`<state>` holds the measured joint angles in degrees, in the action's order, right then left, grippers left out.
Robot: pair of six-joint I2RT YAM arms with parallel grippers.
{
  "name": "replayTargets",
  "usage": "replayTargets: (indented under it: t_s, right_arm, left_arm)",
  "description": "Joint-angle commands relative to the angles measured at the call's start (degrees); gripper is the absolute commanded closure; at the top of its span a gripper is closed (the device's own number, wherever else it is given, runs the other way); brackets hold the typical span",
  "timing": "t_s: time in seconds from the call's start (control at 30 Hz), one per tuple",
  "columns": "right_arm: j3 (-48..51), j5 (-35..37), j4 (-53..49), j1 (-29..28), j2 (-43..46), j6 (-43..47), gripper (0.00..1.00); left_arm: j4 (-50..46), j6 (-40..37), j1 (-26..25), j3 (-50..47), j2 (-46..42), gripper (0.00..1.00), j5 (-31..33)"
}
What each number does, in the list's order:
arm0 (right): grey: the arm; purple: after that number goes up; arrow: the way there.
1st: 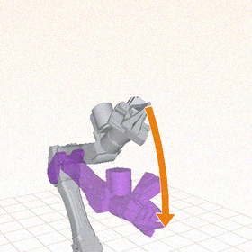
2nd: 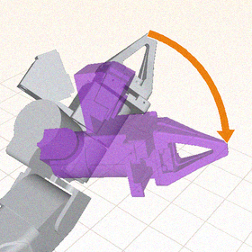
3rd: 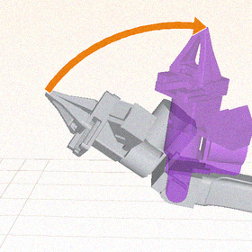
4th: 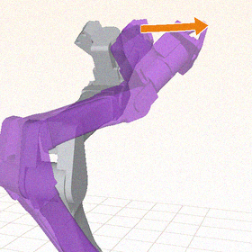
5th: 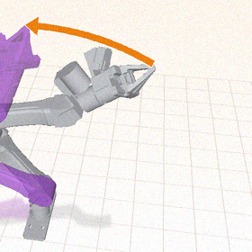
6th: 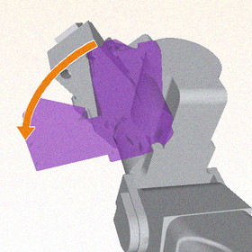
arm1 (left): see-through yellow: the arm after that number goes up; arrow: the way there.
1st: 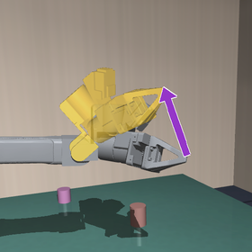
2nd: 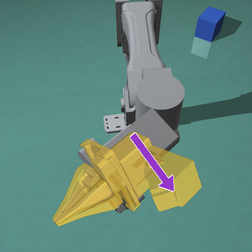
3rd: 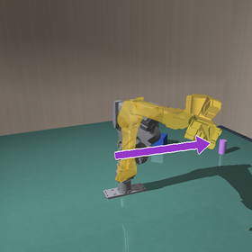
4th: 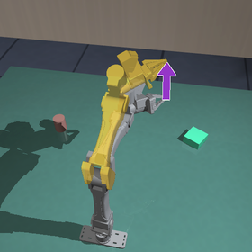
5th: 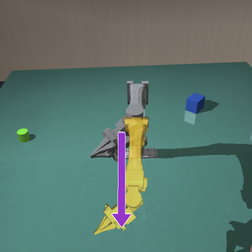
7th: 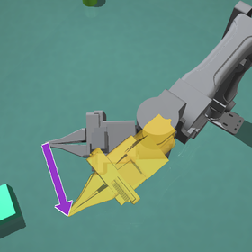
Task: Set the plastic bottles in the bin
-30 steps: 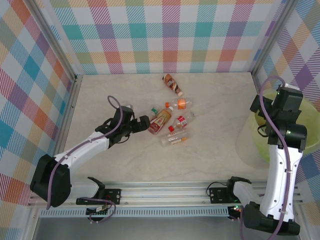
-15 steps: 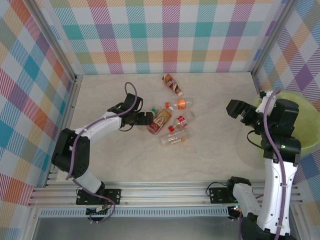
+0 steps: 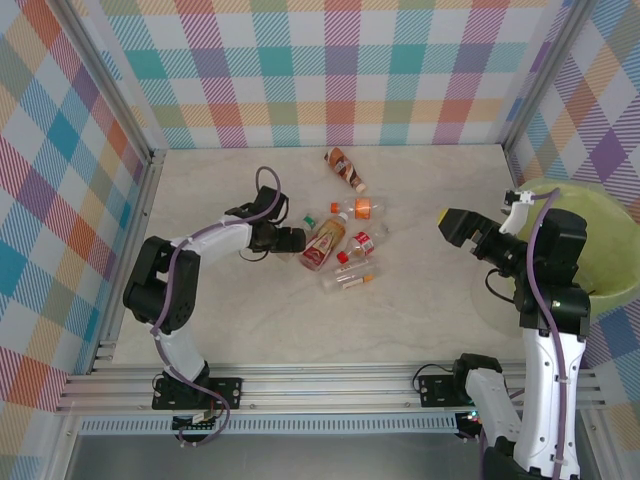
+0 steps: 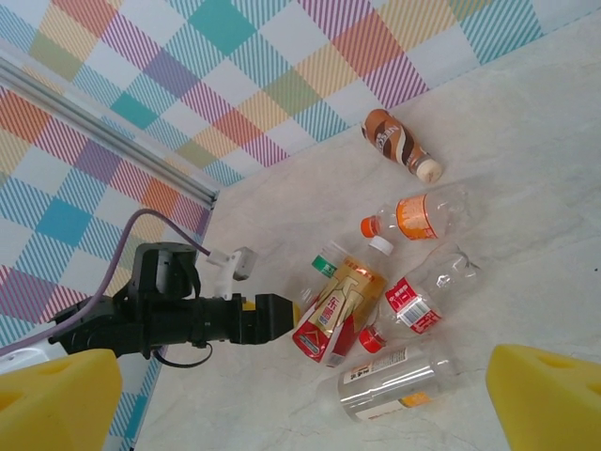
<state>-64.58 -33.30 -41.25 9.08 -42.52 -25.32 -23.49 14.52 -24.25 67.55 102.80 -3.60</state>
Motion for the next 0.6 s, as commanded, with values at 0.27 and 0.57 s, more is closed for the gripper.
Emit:
replayTargets:
  t_s: [0.27,0.57]
  right_arm:
    - [0.06,-0.3,4.47,-1.27,-0.63,-1.47,0.0]
    - [0.42,0.27,4.92,-2.04,-0.48,-1.9,0.0]
  left_arm:
    - [-5.19,1.9,0.78,-2.33,-0.29,0.21,8.43]
    - [-1.55,-0.06,0.78,-5.26,-1.1,0.27,5.92]
